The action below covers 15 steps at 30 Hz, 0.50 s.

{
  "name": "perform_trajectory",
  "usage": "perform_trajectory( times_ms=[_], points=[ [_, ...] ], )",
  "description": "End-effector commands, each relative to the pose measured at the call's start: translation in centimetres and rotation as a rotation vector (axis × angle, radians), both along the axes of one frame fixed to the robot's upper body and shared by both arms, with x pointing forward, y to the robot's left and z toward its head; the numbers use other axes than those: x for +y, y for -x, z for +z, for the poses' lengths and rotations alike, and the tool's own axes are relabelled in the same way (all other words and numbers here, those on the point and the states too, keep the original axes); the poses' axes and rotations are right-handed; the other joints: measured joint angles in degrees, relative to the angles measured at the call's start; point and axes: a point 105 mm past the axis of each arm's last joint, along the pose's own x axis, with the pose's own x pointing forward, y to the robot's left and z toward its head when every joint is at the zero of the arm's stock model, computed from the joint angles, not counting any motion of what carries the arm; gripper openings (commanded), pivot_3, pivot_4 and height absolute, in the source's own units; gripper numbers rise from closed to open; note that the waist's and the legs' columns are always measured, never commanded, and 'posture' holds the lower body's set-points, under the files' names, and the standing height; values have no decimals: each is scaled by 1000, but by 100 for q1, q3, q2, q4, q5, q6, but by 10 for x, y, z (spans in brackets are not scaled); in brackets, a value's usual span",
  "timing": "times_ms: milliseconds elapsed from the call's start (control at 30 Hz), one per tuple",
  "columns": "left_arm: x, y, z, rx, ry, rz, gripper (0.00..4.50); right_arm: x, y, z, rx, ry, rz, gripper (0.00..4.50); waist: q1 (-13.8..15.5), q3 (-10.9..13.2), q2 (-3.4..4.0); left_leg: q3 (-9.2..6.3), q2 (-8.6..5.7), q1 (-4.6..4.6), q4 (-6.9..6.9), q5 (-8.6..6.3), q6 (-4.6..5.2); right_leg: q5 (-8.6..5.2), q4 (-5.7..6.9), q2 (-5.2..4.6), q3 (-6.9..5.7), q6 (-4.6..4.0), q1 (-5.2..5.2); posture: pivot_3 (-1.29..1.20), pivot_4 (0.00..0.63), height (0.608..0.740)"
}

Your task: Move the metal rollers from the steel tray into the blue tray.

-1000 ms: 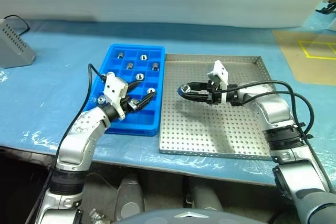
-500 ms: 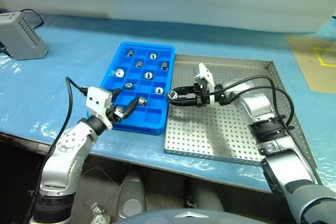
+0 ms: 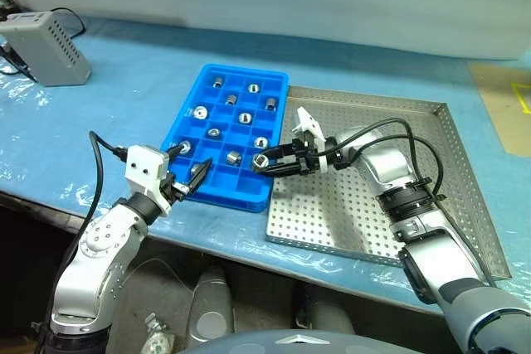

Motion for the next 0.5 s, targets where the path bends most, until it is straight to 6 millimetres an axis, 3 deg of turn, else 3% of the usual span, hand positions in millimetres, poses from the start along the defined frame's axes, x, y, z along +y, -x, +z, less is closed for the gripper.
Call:
perform_trajectory(
  times_ms=[33, 267, 300, 367, 500],
  points=[
    [-1, 5, 13, -46, 1, 2, 3741, 5, 3, 12, -29, -13, 42, 1590, 17, 0, 0, 0, 0, -1, 0, 0, 0, 0, 0, 0, 0, 0, -1, 333, 150, 740],
    [-2, 5, 14, -44, 4, 2, 3741, 6, 4, 12, -4, -20, 35, 1590, 20, 0, 0, -1, 1, -2, -1, 1, -1, 0, 0, 1, 0, 0, -2, 326, 150, 740],
    [-2, 4, 14, -44, 5, 1, 3741, 6, 4, 12, 1, -24, 30, 2150, 20, 0, 0, -1, 1, -2, -1, 1, -1, 0, 0, 1, 0, 0, -2, 323, 150, 740],
    [-3, 4, 15, -44, 6, -1, 3741, 5, 4, 12, 10, -28, 25, 2628, 20, 0, 0, 0, 1, -1, -1, 1, -2, 0, 0, 1, 0, 0, -2, 320, 150, 740],
    [-6, 1, 19, -54, 15, -17, 3741, 4, 5, 12, 25, -28, 20, 4004, 22, 0, 0, -1, 1, -1, -1, 1, -2, -1, 1, 1, 0, 1, -2, 305, 150, 740]
  ],
)
